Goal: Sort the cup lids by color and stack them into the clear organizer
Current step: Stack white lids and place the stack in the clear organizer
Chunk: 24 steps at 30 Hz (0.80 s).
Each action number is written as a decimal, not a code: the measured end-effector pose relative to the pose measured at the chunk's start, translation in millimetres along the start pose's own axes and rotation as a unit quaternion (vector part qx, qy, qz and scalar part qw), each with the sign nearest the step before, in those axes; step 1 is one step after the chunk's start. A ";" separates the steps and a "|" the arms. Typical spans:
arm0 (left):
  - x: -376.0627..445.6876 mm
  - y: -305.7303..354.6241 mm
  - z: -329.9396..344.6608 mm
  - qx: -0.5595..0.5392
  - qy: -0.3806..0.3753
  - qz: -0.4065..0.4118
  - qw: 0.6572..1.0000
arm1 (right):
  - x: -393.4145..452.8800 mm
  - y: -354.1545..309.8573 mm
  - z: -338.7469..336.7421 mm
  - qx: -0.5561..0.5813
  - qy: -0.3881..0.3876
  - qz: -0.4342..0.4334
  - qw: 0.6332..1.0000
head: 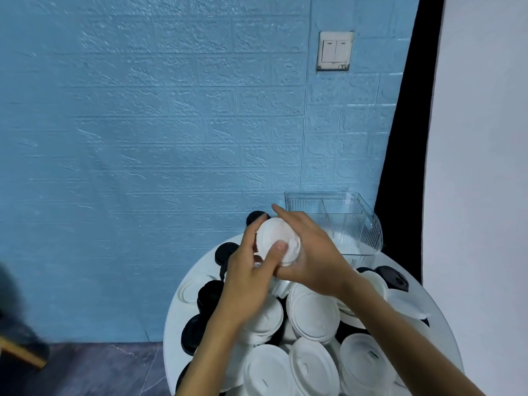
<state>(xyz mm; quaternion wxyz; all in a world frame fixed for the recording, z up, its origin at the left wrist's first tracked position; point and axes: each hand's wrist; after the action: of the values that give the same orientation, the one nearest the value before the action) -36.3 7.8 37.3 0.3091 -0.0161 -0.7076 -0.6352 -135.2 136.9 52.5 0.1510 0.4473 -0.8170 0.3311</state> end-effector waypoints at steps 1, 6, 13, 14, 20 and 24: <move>1.2 2.4 3.9 -0.022 0.003 -0.001 1.000 | 1.0 -3.9 -0.4 0.001 0.008 -0.005 1.000; 7.2 6.1 9.4 -0.097 0.038 0.003 0.995 | 0.0 -11.1 -6.6 0.005 0.013 -0.006 1.000; -1.8 1.9 -16.4 -0.215 0.101 -0.031 0.971 | -25.3 35.7 -10.0 -0.083 -0.095 0.024 0.992; -4.0 0.3 -20.1 -0.218 0.103 -0.034 0.970 | -29.0 39.1 -6.9 -0.102 -0.118 0.014 0.988; -17.5 -3.9 -23.6 -0.202 0.078 -0.069 0.974 | -31.3 46.9 14.0 -0.128 -0.138 0.025 0.982; -20.3 -6.3 -23.9 -0.116 0.083 -0.061 0.988 | -26.2 48.3 15.8 -0.081 -0.114 0.054 0.989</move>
<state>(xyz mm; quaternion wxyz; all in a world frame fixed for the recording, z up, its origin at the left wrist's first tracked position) -12.6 -7.7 22.4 0.3235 0.0443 -0.6004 -0.7300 -160.0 161.1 7.1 0.0741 0.4242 -0.8757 0.2185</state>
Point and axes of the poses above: each hand's wrist, its own x-axis towards the middle knuckle, its own z-axis out of the palm, y = z × x, and after that the axes turned 12 degrees about -x, right-handed
